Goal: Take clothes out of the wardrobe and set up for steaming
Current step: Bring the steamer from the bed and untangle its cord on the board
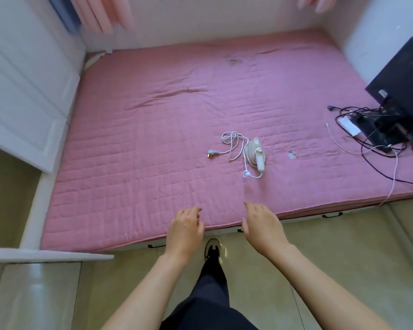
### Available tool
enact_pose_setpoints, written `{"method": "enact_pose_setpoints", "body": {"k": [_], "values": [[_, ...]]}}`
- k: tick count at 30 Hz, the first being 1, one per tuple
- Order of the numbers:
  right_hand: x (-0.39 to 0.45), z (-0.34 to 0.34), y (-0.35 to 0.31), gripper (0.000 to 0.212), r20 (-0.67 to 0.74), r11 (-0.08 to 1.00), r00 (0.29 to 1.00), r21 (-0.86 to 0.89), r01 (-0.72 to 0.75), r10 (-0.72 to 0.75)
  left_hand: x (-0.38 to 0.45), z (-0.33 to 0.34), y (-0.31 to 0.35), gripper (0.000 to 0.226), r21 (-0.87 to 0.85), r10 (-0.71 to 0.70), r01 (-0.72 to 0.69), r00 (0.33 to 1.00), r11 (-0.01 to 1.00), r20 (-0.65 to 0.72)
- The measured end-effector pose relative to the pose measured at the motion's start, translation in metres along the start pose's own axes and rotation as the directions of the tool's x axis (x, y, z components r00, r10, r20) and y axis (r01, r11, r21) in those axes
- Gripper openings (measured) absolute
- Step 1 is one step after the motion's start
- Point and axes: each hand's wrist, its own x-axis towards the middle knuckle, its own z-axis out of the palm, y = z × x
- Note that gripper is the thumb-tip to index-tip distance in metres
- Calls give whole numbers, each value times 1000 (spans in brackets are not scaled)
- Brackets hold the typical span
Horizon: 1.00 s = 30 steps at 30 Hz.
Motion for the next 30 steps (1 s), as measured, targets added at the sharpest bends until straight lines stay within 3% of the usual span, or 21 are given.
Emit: {"method": "enact_pose_setpoints", "body": {"k": [5, 15, 22, 30], "values": [[68, -12, 20, 35, 69, 998, 995, -27, -64, 66, 78, 9, 6, 32, -59, -120, 127, 987, 990, 106], [192, -16, 70, 42, 180, 991, 975, 9, -135, 131, 219, 28, 26, 30, -90, -210, 223, 968, 971, 135], [273, -6, 110, 23, 271, 988, 957, 84, -128, 101, 282, 68, 40, 30, -95, -354, 369, 924, 925, 145], [365, 47, 156, 21, 364, 993, 931, 99, -65, 25, 352, 144, 36, 30, -125, -450, 474, 875, 872, 180]]}}
